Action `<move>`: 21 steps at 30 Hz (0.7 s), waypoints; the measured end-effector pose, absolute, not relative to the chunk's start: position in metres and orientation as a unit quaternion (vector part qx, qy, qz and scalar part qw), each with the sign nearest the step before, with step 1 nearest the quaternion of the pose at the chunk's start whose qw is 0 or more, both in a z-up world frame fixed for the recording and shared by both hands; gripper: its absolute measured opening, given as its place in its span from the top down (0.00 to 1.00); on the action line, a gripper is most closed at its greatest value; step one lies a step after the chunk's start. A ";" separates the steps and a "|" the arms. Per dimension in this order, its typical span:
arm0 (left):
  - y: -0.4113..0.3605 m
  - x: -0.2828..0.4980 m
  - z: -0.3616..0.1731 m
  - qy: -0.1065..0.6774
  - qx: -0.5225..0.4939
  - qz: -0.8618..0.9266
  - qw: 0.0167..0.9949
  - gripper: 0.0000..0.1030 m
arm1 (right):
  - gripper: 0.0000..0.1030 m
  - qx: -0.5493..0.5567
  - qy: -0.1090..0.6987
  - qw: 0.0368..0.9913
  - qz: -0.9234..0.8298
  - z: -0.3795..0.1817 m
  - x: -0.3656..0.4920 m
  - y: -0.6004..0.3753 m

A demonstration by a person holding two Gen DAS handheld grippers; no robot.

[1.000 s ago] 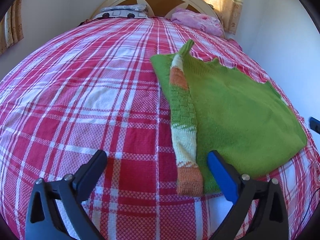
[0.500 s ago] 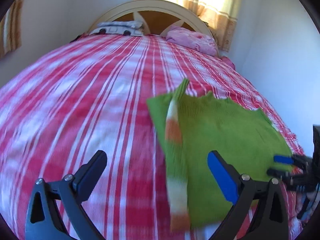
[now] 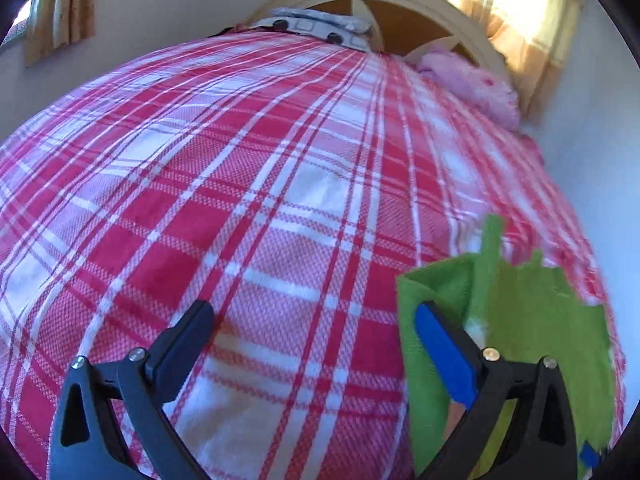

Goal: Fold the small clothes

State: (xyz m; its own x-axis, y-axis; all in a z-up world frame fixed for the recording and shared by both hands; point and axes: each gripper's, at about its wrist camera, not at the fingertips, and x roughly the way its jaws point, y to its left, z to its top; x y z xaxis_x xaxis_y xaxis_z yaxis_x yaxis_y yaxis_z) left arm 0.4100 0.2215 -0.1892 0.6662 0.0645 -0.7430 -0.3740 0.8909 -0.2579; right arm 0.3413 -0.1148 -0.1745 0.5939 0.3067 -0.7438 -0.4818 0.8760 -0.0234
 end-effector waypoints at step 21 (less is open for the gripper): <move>0.229 0.371 -0.193 0.337 -0.265 0.056 0.902 0.00 | 0.28 0.026 0.434 0.893 0.116 -0.128 0.429 -0.210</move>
State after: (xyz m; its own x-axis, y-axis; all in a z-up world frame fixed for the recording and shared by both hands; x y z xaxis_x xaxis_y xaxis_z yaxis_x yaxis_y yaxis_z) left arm 0.3712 0.2288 -0.1928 0.7664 -0.0772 -0.6377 -0.2807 0.8527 -0.4406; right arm 0.4286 -0.2105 -0.1279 0.5967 0.2304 -0.7687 -0.1855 0.9716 0.1473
